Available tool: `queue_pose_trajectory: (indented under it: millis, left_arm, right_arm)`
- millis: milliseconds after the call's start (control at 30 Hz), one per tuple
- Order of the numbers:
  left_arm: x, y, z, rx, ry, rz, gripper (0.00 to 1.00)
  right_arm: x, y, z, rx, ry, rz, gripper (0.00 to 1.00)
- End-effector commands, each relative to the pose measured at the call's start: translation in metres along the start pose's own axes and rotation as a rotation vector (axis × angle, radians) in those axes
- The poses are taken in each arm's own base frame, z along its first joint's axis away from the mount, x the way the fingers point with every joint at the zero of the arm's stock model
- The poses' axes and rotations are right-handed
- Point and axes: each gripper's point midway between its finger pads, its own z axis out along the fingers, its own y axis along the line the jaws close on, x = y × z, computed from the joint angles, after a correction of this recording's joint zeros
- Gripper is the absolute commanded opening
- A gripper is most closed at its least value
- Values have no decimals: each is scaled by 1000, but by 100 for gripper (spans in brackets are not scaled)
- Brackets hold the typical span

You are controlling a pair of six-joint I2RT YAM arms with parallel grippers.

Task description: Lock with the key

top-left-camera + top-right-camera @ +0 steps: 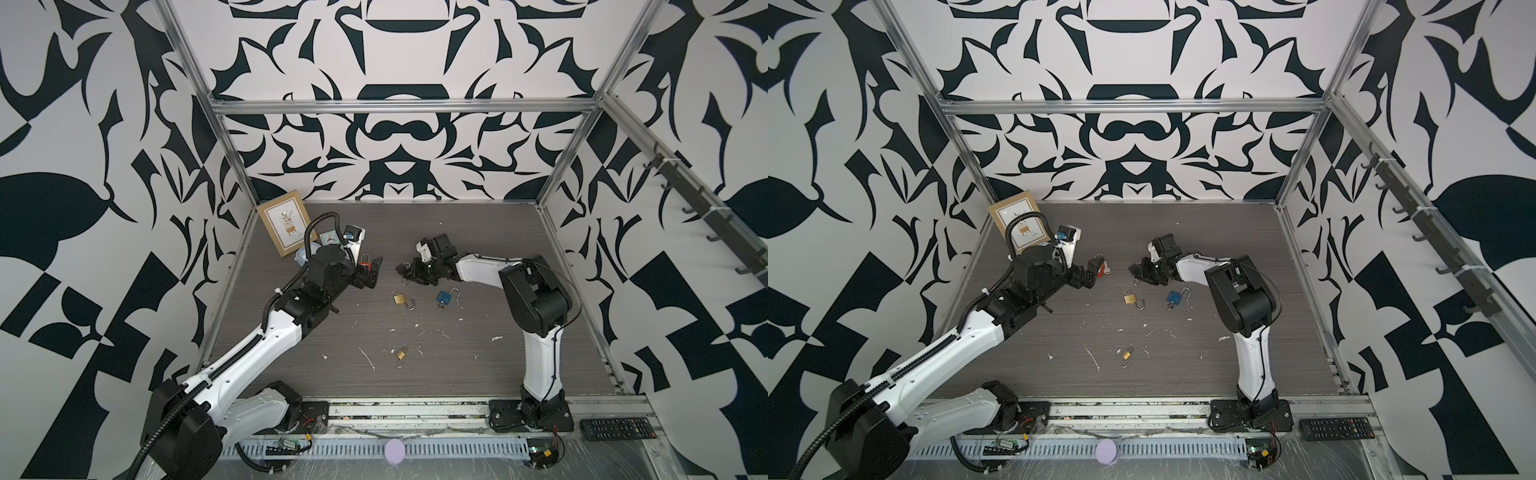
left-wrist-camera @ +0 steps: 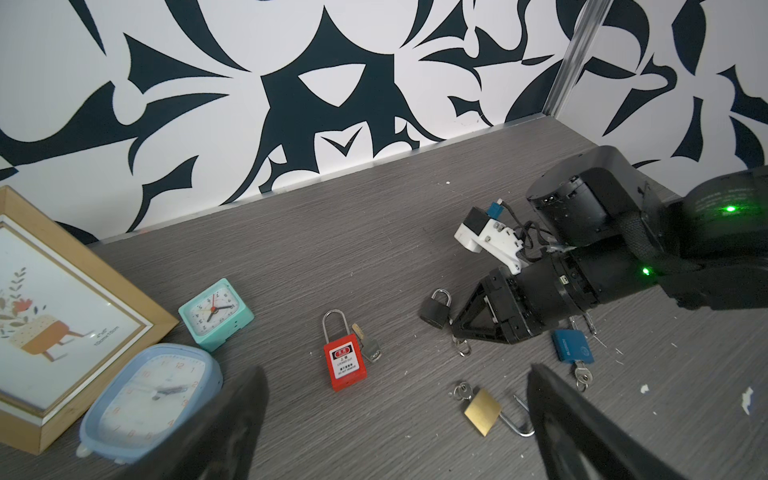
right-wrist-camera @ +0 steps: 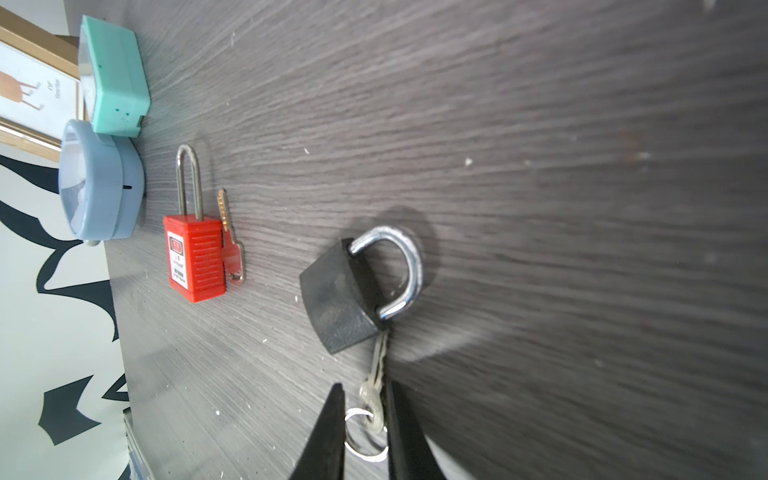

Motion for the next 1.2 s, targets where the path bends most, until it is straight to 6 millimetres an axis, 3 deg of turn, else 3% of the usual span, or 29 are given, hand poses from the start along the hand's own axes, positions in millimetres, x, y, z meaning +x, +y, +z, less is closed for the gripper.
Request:
queue_pose_trajectory:
  millis: [0, 267, 533, 700, 867, 1167]
  left_arm:
    - [-6, 0, -1, 6, -13, -11, 99]
    - [-7, 1, -3, 3, -15, -12, 99]
    - [-7, 0, -3, 6, -15, -15, 99]
    - [-7, 0, -3, 6, -15, -16, 100]
    - [-7, 0, -3, 7, -14, -16, 100]
    - [-7, 0, -3, 5, -11, -16, 100]
  right_arm:
    - [-8, 17, -1, -36, -16, -17, 21]
    - [-11, 22, -4, -40, -31, -29, 21]
    - [-11, 30, -26, -14, -76, -70, 21]
    - [-5, 43, -36, -2, -87, -121, 27]
    - [6, 50, -32, -10, -59, -133, 30]
    - [25, 44, -13, -10, 6, -113, 35]
